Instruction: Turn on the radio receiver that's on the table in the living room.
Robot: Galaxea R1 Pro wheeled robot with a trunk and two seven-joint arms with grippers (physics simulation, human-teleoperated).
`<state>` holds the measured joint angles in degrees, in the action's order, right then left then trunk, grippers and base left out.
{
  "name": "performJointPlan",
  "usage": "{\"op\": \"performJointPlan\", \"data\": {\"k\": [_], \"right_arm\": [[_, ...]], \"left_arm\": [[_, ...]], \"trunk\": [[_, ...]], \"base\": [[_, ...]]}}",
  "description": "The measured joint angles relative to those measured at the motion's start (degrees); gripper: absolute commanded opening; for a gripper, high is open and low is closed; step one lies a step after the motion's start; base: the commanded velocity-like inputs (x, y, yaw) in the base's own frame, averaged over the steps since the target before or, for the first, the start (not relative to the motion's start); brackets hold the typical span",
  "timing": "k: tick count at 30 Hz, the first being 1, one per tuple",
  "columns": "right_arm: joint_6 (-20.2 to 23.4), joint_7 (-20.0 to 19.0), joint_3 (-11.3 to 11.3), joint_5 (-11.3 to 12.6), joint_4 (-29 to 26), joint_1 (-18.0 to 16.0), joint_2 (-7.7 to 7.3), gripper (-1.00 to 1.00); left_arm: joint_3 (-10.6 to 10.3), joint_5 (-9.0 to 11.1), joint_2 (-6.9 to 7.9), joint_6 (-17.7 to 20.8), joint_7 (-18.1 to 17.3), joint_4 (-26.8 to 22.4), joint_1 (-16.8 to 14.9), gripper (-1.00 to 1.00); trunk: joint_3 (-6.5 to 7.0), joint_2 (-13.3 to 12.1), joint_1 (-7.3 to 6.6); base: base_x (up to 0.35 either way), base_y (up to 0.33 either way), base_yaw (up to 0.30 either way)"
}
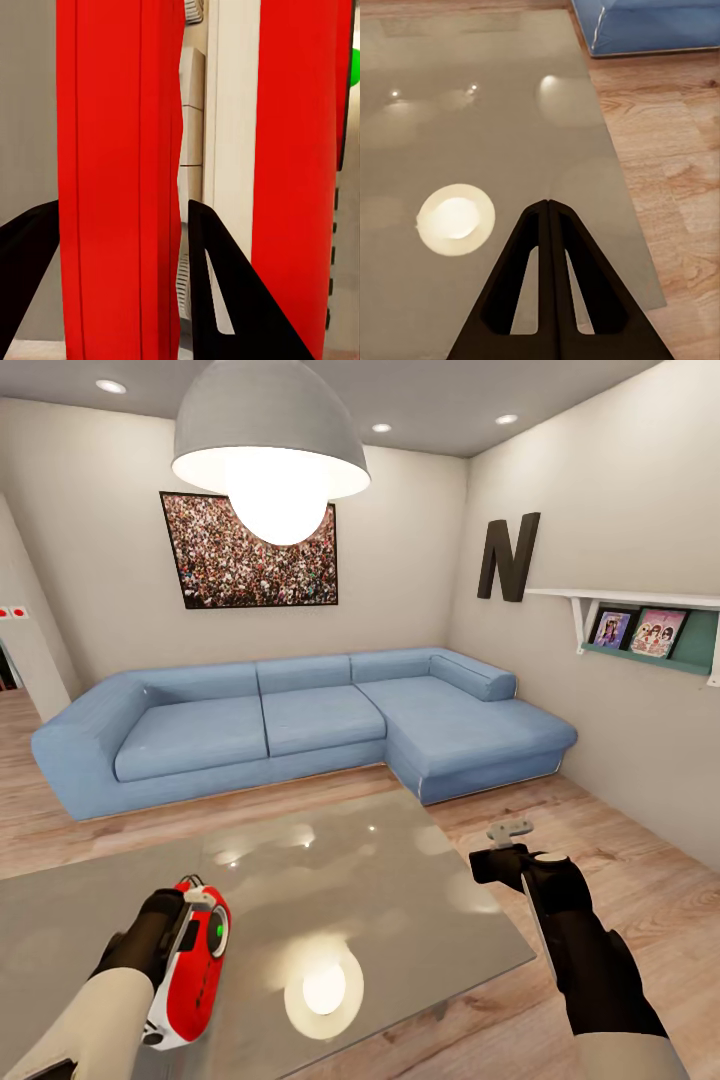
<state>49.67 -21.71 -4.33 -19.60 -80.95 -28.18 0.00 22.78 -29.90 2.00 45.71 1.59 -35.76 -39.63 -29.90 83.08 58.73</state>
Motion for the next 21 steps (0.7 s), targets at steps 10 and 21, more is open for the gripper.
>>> {"op": "performJointPlan", "data": {"k": [10,21], "right_arm": [[-0.1,0.0,-0.1,0.0,0.2,0.0,0.00,-1.00],[-3.5,0.0,-0.1,0.0,2.6,0.1,0.00,-1.00]], "left_arm": [[0.1,0.0,0.02,-4.7,0.0,3.1,0.1,-1.00],[0.2,0.2,0.99,-9.6,0.0,7.6,0.1,-1.00]], "trunk": [[0.00,0.0,0.00],[0.00,0.0,0.00]], "base": [[0.000,0.000,0.000],[0.000,0.000,0.000]]}}
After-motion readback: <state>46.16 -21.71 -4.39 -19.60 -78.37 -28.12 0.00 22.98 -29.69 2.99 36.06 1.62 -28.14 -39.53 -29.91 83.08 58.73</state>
